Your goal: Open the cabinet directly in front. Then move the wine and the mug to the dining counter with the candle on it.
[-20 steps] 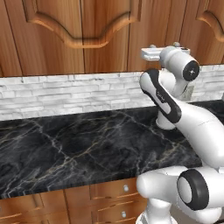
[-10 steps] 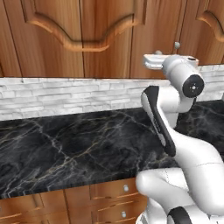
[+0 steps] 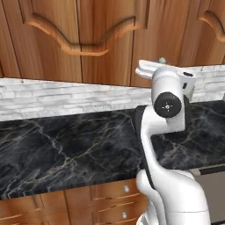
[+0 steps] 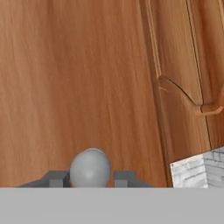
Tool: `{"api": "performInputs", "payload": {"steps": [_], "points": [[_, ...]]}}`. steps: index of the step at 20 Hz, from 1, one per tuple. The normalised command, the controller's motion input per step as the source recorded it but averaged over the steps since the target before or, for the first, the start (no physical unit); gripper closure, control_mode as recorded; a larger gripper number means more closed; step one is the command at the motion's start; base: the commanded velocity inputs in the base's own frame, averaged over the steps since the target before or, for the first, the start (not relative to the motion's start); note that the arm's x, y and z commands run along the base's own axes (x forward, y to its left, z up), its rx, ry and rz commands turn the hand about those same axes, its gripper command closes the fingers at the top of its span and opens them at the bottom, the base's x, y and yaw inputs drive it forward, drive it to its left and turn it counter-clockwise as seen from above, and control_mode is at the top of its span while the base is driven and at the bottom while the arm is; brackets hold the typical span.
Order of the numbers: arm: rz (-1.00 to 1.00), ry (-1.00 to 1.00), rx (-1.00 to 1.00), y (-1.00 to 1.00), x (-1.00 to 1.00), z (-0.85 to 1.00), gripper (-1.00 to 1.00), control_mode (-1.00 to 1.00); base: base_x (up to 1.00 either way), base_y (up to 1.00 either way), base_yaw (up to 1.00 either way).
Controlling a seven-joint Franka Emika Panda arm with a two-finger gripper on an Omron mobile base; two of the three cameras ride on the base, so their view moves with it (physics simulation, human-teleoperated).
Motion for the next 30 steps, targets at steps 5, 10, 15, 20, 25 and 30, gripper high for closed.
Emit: {"api": "performInputs", "payload": {"steps": [5, 10, 15, 20, 25, 30], "points": [[-0.21, 0.0, 0.0, 0.37, -1.0, 0.0, 1.0, -1.0, 0.0, 0.0, 0.0], [-0.19, 0.0, 0.0, 0.54, -1.0, 0.0, 1.0, -1.0, 0.0, 0.0, 0.0], [-0.13, -0.04, 0.0, 0.47, -1.0, 0.0, -1.0, -1.0, 0.0, 0.0, 0.0], [0.13, -0.19, 0.1, -0.99, -1.0, 0.02, -1.0, -1.0, 0.0, 0.0, 0.0], [0.21, -0.16, 0.19, -1.0, -0.7, 0.0, -1.0, -1.0, 0.0, 0.0, 0.0], [0.31, -0.02, 0.21, -1.0, 0.04, 0.0, -1.0, -1.0, 0.0, 0.0, 0.0]]}}
